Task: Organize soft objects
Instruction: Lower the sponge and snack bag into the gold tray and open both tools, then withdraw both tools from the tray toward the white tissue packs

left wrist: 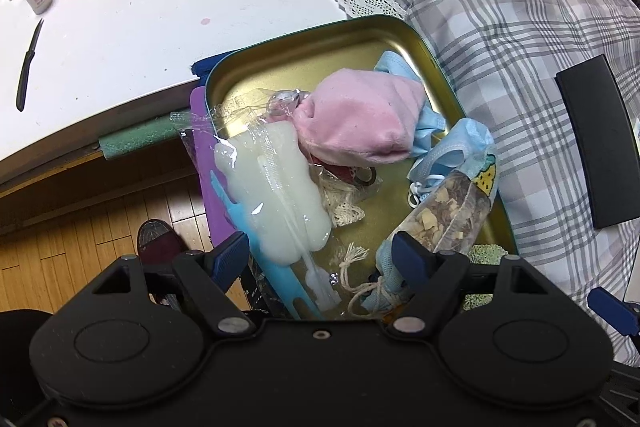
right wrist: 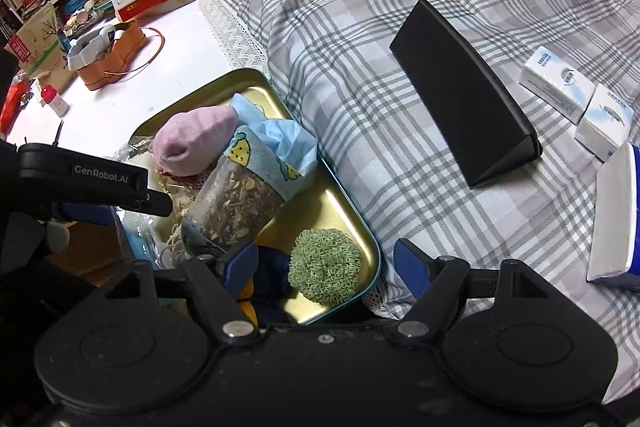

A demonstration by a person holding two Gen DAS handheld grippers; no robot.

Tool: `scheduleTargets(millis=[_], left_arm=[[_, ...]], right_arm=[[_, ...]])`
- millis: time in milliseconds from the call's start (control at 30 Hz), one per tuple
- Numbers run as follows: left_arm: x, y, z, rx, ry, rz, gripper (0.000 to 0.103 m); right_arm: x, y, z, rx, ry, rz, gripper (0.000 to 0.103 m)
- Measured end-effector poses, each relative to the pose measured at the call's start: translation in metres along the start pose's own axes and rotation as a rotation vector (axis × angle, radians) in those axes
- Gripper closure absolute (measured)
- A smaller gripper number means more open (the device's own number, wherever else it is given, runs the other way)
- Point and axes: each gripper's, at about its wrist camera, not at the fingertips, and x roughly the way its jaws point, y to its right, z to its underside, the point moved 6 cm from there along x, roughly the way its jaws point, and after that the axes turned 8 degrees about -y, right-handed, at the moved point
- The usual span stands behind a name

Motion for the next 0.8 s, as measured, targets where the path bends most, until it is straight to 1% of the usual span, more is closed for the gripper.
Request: scheduleTargets(millis=[100, 267, 367, 533, 667, 800], left_arm=[[0.000, 0.002, 0.001, 0.008, 0.004, -0.006, 0.029], [-0.003, 0.008, 0.003, 0.039, 0.039, -0.048, 0.028], [-0.005, 0.011, 0.006, 0.063, 0.054, -0.055, 0.028], [-0.009, 0.019, 0.009, 0.098, 0.075, -0.054, 0.028], [-0.013, 0.026, 0.012, 0.124, 0.091, -0.047, 0.021], [-0.015, 0.035, 0.014, 0.149, 0.097, -0.046, 0.021]], right_arm=[[0.000, 0.001, 0.002, 0.002, -0.005, 0.007, 0.028], [0.000, 0.002, 0.007, -0.001, -0.016, 0.024, 0.028], [0.000, 0.002, 0.010, -0.001, -0.021, 0.036, 0.028], [-0.002, 0.005, 0.015, -0.002, -0.028, 0.056, 0.028], [-0.003, 0.007, 0.018, -0.001, -0.030, 0.072, 0.027], [-0.005, 0.010, 0.020, -0.002, -0.026, 0.087, 0.026]])
